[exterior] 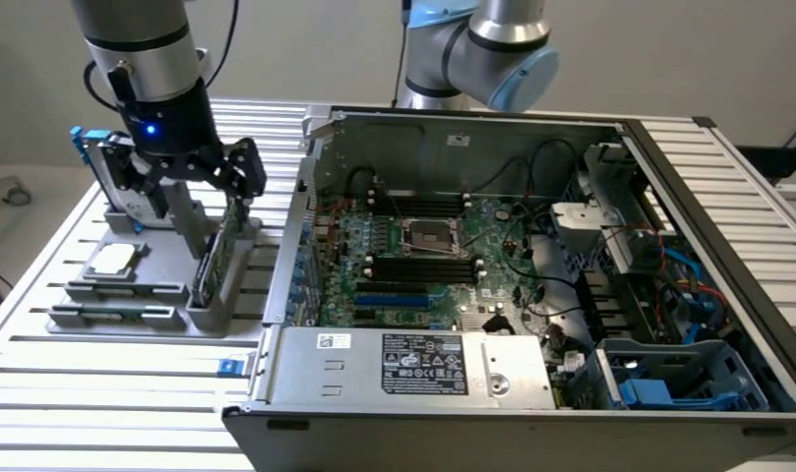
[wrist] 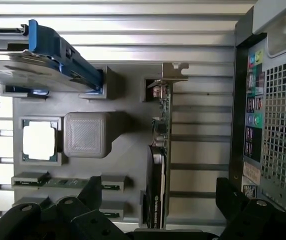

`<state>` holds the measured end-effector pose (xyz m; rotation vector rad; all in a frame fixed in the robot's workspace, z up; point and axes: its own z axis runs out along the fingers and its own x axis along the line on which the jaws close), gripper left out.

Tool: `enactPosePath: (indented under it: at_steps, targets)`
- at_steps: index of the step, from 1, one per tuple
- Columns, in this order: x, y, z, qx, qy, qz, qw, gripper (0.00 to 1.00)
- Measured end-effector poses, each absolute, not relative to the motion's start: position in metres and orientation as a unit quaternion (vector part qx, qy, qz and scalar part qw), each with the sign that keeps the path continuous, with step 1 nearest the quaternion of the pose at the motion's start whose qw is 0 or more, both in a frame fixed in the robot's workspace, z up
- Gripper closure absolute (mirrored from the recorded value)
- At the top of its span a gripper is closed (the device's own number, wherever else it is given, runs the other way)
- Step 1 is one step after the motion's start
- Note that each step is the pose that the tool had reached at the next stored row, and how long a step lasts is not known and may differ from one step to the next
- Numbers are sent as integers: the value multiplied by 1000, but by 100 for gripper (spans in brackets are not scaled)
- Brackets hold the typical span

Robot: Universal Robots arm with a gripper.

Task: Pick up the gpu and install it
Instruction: 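Pick up the gpu and move the gpu toward the slot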

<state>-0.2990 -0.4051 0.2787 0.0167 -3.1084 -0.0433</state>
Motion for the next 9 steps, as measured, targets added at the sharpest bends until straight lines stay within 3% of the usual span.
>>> enactPosePath:
  at_steps: [9]
  targets:
    - [-299, -403, 262, 11, -1000, -13, 11, 1]
